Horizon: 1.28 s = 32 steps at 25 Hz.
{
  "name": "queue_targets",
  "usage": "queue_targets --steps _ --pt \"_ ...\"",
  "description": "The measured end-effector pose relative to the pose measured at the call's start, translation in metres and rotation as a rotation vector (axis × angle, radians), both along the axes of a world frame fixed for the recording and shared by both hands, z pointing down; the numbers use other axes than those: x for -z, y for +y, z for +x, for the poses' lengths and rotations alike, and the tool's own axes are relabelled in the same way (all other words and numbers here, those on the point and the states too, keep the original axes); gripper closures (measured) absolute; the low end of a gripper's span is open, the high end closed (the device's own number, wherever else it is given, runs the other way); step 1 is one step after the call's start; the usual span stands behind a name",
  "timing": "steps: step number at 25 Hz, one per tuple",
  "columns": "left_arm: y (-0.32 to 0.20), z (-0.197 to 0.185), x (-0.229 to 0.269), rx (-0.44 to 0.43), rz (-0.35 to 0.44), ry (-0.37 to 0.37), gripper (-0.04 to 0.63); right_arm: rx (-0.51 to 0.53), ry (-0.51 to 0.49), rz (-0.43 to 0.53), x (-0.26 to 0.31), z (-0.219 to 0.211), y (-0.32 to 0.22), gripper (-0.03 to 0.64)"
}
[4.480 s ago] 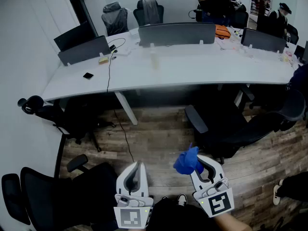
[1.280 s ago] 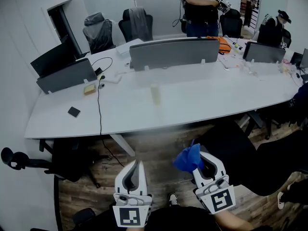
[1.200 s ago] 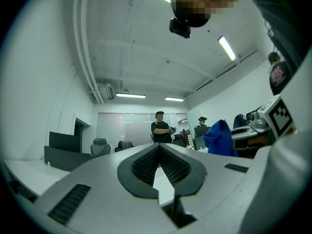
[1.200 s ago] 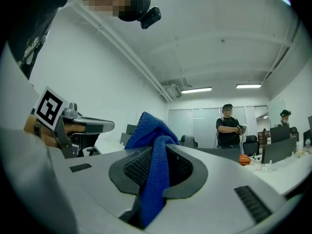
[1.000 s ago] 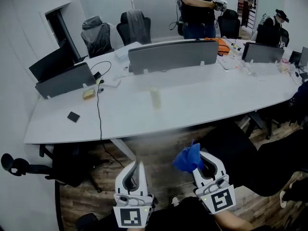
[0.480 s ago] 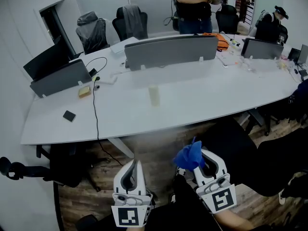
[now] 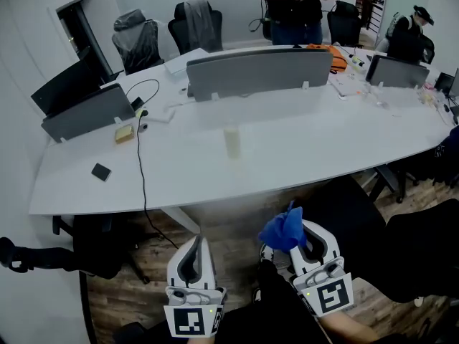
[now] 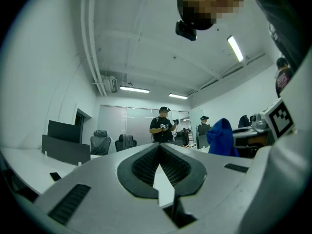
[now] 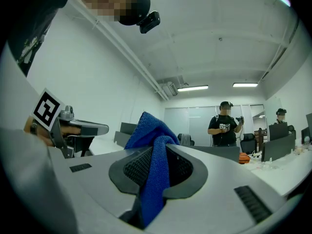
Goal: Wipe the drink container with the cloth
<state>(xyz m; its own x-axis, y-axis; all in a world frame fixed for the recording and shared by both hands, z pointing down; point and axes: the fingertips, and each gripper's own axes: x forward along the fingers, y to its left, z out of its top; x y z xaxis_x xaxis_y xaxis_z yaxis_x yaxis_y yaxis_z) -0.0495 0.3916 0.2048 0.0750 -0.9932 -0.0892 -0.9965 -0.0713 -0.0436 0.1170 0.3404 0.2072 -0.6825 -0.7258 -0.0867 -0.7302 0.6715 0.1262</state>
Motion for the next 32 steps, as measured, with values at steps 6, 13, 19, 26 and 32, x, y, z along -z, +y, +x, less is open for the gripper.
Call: queue_targets --steps 6,13,19,26,32 --pt "-0.029 0.0 0.001 -0.011 0.003 -0.016 0.592 -0.009 0.006 -0.008 -0.003 -0.001 -0.027 0.56" --pt "-0.074 -0.003 0.002 -0.017 -0.007 -0.02 0.592 -0.004 0.011 0.002 0.0 -0.005 -0.07 0.56" --pt "-0.12 -0.011 0.006 -0.006 -0.019 -0.041 0.592 0.02 0.002 -0.007 -0.001 -0.017 -0.119 0.56" --pt "-0.173 -0.021 0.009 0.015 -0.034 -0.052 0.592 0.065 -0.008 -0.038 -0.003 -0.034 -0.176 0.56" --pt "-0.213 -0.028 0.015 0.038 -0.012 -0.055 0.592 0.096 -0.025 -0.015 -0.007 -0.042 -0.223 0.56"
